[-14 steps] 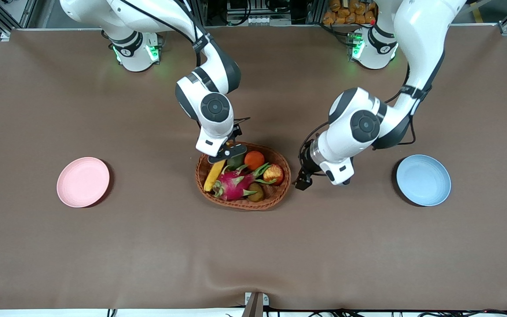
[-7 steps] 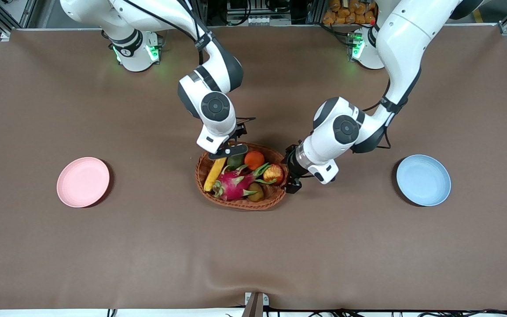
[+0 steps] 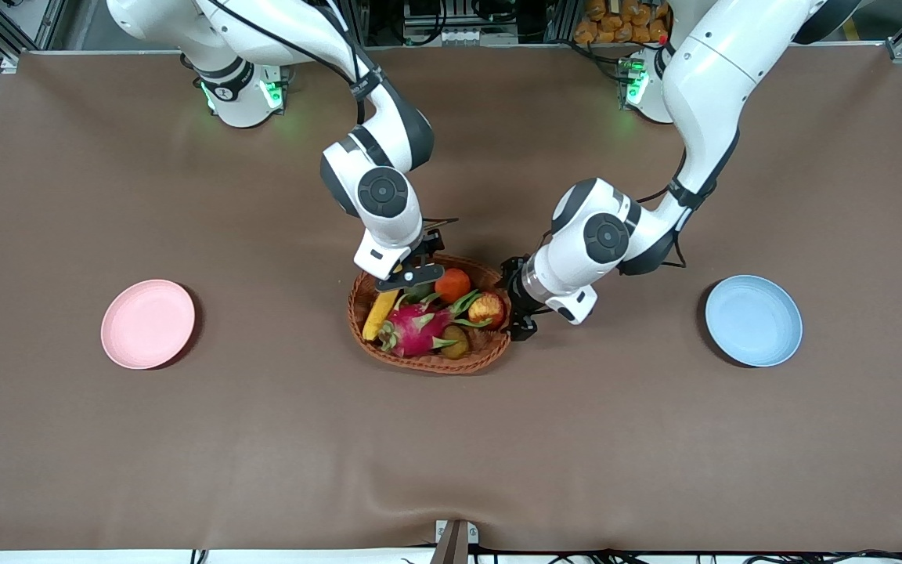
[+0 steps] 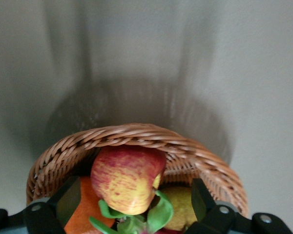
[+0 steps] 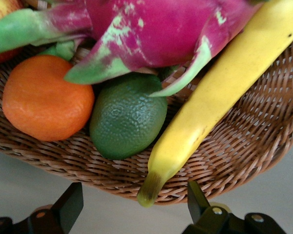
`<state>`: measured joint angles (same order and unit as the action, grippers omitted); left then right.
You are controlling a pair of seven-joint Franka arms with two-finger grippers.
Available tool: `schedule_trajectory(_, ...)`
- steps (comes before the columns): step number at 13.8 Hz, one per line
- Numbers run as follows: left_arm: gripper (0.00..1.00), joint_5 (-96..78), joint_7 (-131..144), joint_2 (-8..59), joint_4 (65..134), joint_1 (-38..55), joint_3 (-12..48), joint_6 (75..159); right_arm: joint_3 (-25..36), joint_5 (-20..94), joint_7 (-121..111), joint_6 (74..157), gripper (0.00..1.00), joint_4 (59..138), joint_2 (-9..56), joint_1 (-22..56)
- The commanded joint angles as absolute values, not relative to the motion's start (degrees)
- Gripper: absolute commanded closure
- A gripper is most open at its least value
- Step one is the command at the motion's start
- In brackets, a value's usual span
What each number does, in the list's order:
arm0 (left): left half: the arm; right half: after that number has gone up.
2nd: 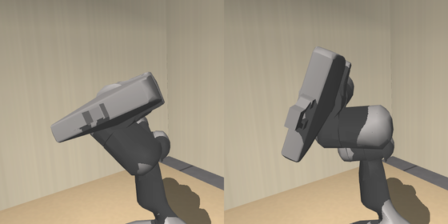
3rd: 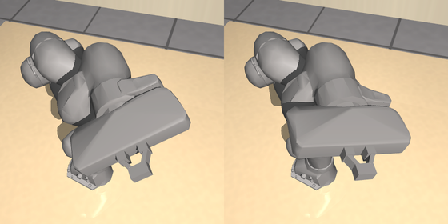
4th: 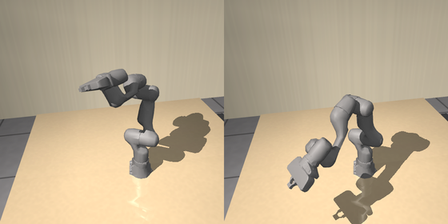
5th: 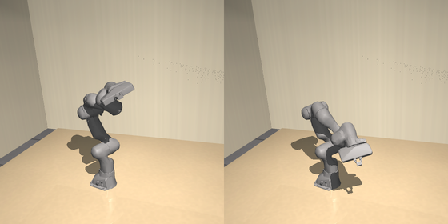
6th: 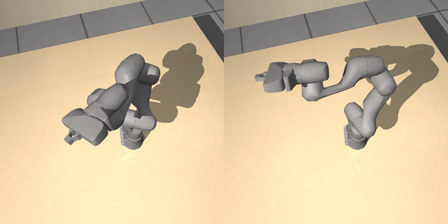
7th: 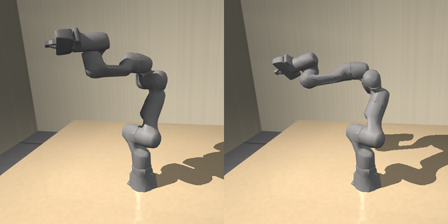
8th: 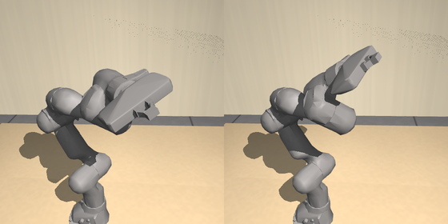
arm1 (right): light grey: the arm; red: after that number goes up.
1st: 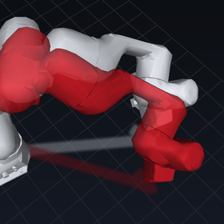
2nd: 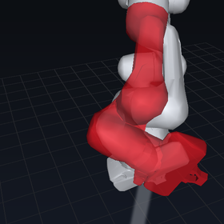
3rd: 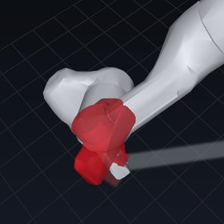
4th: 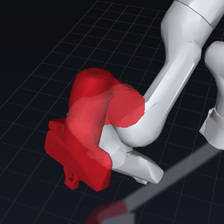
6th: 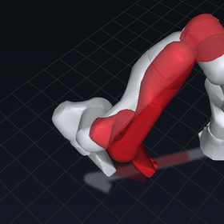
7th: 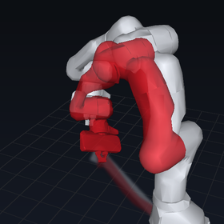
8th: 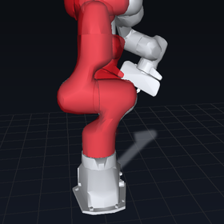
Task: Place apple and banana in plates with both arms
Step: 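Lower the left gripper onto the red apple and close it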
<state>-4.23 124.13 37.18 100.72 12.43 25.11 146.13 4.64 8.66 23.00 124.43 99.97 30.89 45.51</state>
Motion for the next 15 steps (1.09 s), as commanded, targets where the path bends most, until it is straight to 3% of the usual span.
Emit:
schedule_trajectory(1,0.00,-3.70,126.91,37.70,100.81,16.60,22.07,148.27,4.83,8.88,23.47,124.02,0.16,101.16,30.15,46.05)
schedule_trajectory(5,0.00,-1.76,127.00,39.46,100.46,19.77,19.42,149.76,4.83,8.79,23.55,123.40,0.37,101.16,30.15,46.05)
schedule_trajectory(8,0.00,-1.76,127.00,39.64,100.46,20.12,19.42,150.81,4.83,8.79,23.55,123.40,0.59,101.16,30.23,46.05)
schedule_trajectory(9,0.12,-1.76,127.00,39.81,100.46,20.13,19.42,151.26,4.83,8.79,23.55,123.31,0.65,101.16,30.15,46.05)
schedule_trajectory(12,1.00,-1.76,126.48,39.82,100.20,20.04,19.42,151.35,4.92,8.79,23.47,123.31,0.80,101.16,30.06,45.88)
schedule_trajectory(15,1.00,-1.15,126.30,37.28,99.14,19.43,19.42,149.43,4.92,8.70,23.38,123.14,0.78,101.16,29.88,45.53)
